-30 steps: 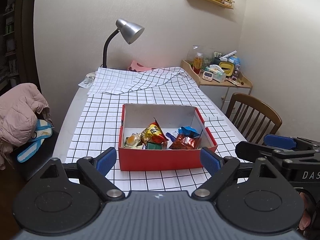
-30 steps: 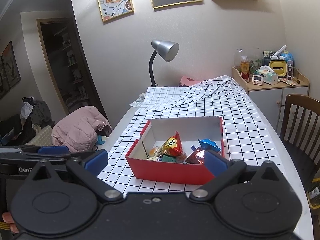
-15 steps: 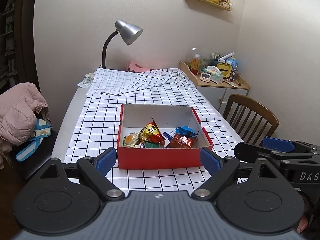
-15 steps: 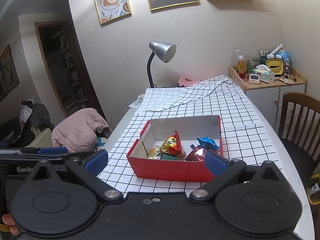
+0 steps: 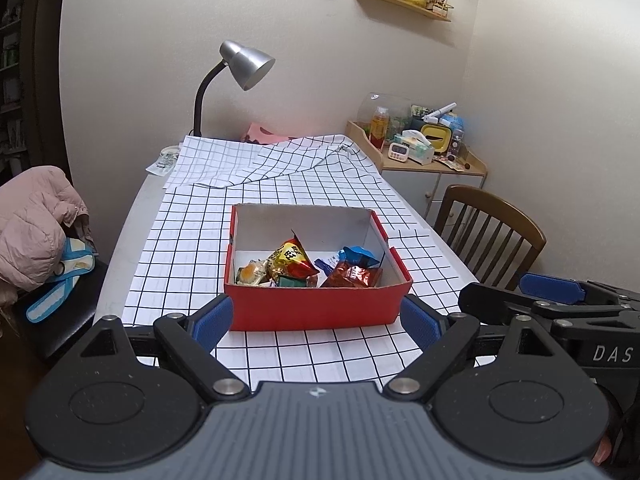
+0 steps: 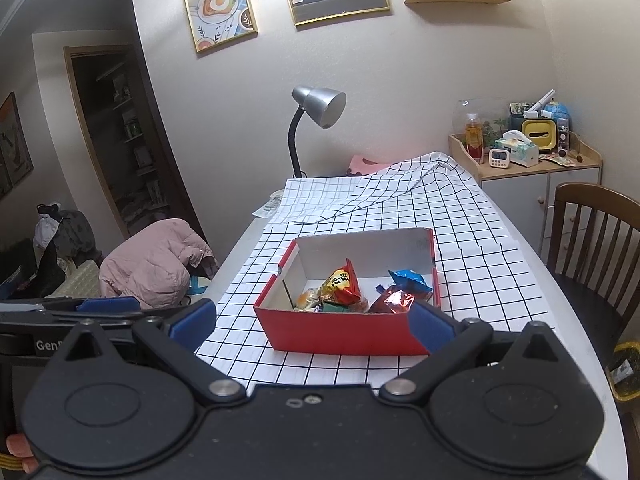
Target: Organize snacks
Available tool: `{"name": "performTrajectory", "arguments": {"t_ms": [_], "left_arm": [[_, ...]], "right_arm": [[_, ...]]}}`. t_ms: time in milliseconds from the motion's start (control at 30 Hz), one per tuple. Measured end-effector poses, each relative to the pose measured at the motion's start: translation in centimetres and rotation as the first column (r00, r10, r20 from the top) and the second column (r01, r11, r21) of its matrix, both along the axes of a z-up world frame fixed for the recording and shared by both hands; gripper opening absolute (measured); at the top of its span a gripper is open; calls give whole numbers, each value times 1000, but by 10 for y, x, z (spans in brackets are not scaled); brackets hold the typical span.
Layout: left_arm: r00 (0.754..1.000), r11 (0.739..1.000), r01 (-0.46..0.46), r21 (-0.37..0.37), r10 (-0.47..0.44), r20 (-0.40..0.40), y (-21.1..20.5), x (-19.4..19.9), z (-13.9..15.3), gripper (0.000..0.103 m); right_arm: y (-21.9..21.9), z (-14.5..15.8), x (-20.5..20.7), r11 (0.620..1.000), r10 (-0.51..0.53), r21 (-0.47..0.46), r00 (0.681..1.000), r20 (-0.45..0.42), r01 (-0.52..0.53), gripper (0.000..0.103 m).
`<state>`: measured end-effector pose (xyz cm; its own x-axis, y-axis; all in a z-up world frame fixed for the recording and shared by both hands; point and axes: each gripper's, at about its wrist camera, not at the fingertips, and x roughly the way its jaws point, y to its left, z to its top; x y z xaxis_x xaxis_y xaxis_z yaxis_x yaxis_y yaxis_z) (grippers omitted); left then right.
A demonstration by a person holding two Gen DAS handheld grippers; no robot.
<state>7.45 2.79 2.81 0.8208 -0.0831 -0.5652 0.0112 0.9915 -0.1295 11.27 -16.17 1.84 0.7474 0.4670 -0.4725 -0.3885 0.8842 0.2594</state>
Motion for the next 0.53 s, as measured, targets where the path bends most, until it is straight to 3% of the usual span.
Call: {"name": "performTrajectory", "arguments": {"t_ms": [533], "left_arm": [[996,998,-69,-2,69,-57,-17,18,-12,91]], "right_arm": [[-23,-19,29,1000,22,19,998,-52,-21,102]]}}
